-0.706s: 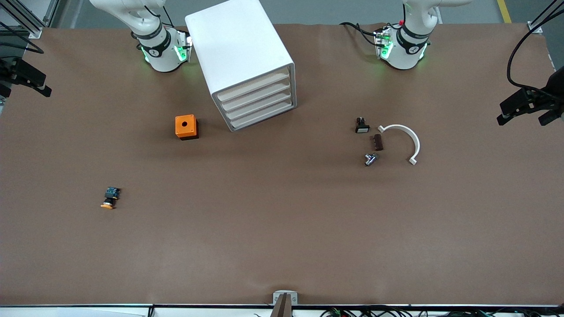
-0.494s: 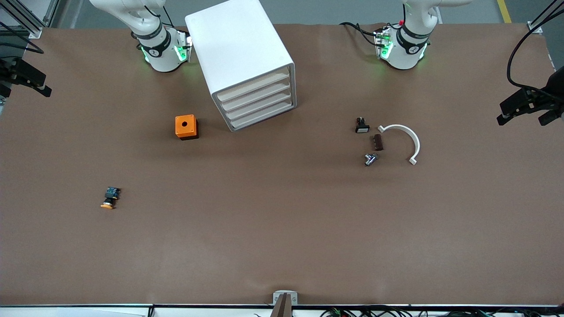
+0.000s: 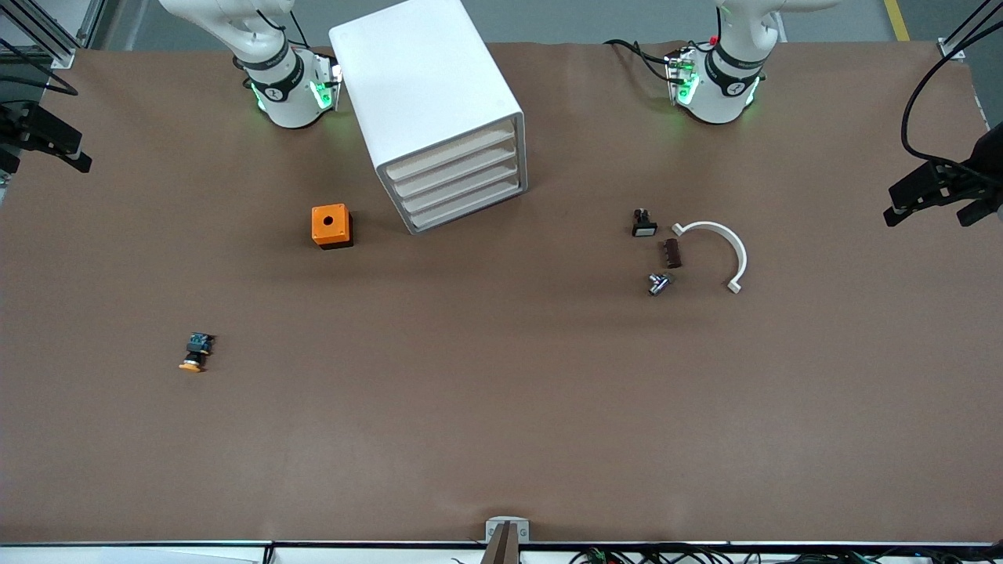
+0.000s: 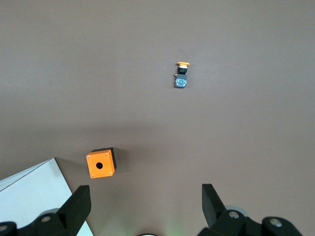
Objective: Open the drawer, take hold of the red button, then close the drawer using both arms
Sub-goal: 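Move the left gripper toward the front of the white drawer cabinet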
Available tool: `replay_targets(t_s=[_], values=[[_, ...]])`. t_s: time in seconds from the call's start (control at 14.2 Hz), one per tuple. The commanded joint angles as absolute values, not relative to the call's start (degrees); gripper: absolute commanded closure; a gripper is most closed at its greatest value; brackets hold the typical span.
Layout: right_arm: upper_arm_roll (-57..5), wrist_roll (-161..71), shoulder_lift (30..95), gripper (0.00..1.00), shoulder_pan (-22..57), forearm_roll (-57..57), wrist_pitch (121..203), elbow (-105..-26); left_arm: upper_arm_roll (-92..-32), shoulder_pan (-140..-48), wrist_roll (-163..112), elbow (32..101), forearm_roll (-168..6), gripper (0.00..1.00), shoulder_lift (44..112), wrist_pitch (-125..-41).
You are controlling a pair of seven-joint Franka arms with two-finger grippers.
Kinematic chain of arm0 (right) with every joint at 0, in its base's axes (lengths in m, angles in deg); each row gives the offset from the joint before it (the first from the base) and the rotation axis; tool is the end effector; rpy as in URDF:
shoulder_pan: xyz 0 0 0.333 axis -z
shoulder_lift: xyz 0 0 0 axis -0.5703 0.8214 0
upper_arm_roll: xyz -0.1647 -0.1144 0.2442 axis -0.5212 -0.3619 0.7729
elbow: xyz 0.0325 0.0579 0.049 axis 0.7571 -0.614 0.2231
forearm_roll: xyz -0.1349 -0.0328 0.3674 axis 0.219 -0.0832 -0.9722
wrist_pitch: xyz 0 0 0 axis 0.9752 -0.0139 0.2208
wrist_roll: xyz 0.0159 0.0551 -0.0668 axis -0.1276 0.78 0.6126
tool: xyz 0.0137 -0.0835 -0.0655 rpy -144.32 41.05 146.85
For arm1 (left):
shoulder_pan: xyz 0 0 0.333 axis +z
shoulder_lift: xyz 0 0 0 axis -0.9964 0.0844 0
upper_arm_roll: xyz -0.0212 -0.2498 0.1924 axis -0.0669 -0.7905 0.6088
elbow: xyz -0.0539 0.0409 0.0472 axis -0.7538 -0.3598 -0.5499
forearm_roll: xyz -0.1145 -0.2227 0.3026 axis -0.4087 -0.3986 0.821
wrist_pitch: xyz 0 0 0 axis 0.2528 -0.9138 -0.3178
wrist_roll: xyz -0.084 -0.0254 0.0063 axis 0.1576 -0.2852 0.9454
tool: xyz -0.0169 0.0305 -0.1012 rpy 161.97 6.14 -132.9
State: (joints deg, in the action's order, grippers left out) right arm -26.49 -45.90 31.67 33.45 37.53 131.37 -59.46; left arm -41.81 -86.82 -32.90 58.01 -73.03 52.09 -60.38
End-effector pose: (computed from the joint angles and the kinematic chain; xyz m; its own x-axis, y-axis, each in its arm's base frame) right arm 0.5007 -0.0449 0.6646 1.0000 -0.0073 -0.0038 -0.0073 -0.9999 -0.0089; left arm 0.5608 0.0019 0.6309 0.9968 -0.0083 0.0791 -0.0100 -0.9997 0.0208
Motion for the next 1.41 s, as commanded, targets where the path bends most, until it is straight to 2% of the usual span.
replay_targets(t_s=[0.0, 0.35, 0.64, 0.99, 1.34], values=[[-26.47, -45.47, 30.42, 0.0, 33.54, 38.11, 131.57, -60.7, -41.78, -86.83, -32.7, 57.82, -72.46, 0.0, 54.86, -60.65], [-26.38, -45.47, 30.42, 0.0, 33.46, 38.11, 131.49, -60.7, -42.48, -88.93, -32.61, 57.82, -72.55, 0.0, 62.67, -60.03], [-26.38, -45.56, 30.42, 0.0, 33.37, 38.11, 131.4, -60.7, -42.57, -94.72, -27.37, 57.82, -72.55, 0.0, 70.14, -59.94], [-26.3, -45.47, 30.6, 0.0, 33.28, 38.38, 131.66, -59.83, -42.48, -106.15, -8.23, 57.38, -71.67, 0.0, 78.32, -59.94], [-26.3, -46.35, 32.18, 0.0, 33.11, 38.12, 131.49, -55.96, -42.66, -117.04, 15.85, 56.95, -72.64, 0.0, 83.34, -59.94]])
